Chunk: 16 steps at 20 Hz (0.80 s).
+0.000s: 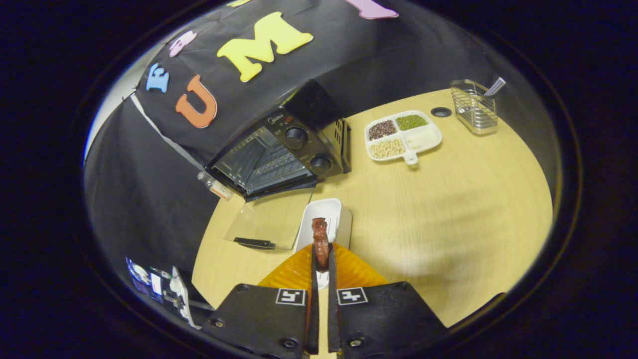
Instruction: Open the toaster oven, put the food inside, and close the toaster oven door.
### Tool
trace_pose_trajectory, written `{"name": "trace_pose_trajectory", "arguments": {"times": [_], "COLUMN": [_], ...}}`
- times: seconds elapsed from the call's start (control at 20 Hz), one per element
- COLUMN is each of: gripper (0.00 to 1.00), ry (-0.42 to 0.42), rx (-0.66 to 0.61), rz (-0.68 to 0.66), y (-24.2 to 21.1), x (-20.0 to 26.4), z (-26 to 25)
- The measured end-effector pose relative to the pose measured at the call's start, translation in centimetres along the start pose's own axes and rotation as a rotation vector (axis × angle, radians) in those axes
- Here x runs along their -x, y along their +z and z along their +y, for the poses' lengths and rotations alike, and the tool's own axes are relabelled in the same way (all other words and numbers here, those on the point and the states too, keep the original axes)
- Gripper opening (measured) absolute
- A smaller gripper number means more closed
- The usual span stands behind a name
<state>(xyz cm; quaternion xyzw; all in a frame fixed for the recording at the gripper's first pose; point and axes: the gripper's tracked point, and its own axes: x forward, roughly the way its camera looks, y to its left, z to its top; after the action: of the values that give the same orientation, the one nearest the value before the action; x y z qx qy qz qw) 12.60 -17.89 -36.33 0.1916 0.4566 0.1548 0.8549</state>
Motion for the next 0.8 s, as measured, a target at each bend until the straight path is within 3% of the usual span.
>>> {"name": "trace_pose_trajectory", "arguments": {"times": [0.3,0.5,0.8], "gripper": [0.1,0.1,0.1], "ry": [-0.214,-0.264,-0.292], "rx": [0.328,0.482,0.573], "rz": [-0.109,-0.18,-0.392], "y": [0.3,-0.1,1.7], "x": [3.6,5.4,7.1], "z": [2.4,6.2,13.2]}}
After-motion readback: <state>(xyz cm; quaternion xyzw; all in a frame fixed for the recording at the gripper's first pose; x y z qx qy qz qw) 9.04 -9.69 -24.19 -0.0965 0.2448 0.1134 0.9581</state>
